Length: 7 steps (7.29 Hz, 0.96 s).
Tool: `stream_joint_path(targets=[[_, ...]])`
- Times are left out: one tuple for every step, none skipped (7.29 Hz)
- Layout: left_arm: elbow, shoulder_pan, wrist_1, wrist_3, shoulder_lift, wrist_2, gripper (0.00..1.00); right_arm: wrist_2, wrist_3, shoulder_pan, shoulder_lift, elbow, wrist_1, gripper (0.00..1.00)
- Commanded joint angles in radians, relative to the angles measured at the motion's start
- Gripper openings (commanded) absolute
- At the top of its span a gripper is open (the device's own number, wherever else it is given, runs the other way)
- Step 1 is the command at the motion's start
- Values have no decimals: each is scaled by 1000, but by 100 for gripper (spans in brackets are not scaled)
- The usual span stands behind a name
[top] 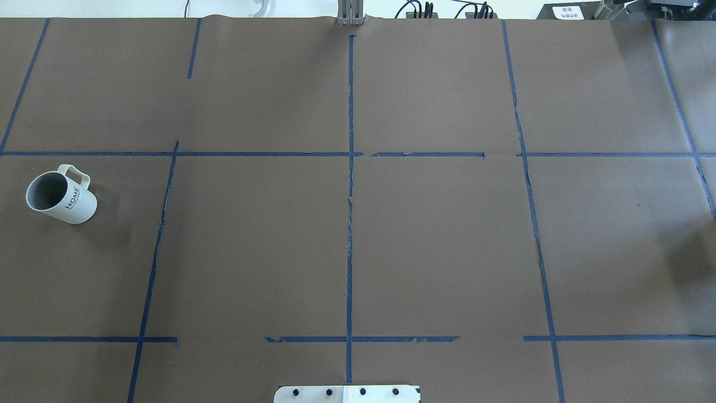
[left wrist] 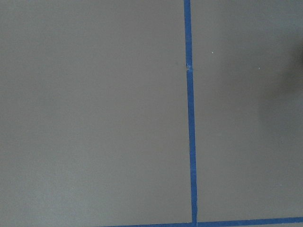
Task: Left arm hands cup to right arm to dump lemon
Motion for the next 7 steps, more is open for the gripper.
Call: stream_joint_path(targets=[[-4, 0, -3, 0, -8, -2, 100, 0, 0, 0, -5, -3, 6, 100], [-5, 0, -5, 0, -11, -2, 100, 0, 0, 0, -5, -4, 8, 100], [-10, 0, -5, -2, -11, -2, 100, -2, -2, 0, -5, -4, 9, 100], [-10, 0, -5, 0, -12, -2, 100, 0, 0, -1, -5, -4, 9, 100], [-13, 0, -5, 0, -14, -2, 100, 0, 0, -1, -7, -4, 11, 100], [-13, 0, -5, 0, -14, 0, 100, 0, -2, 0, -7, -4, 11, 100], [-15, 0, -5, 0, -14, 0, 100, 0, -2, 0, -7, -4, 12, 100]])
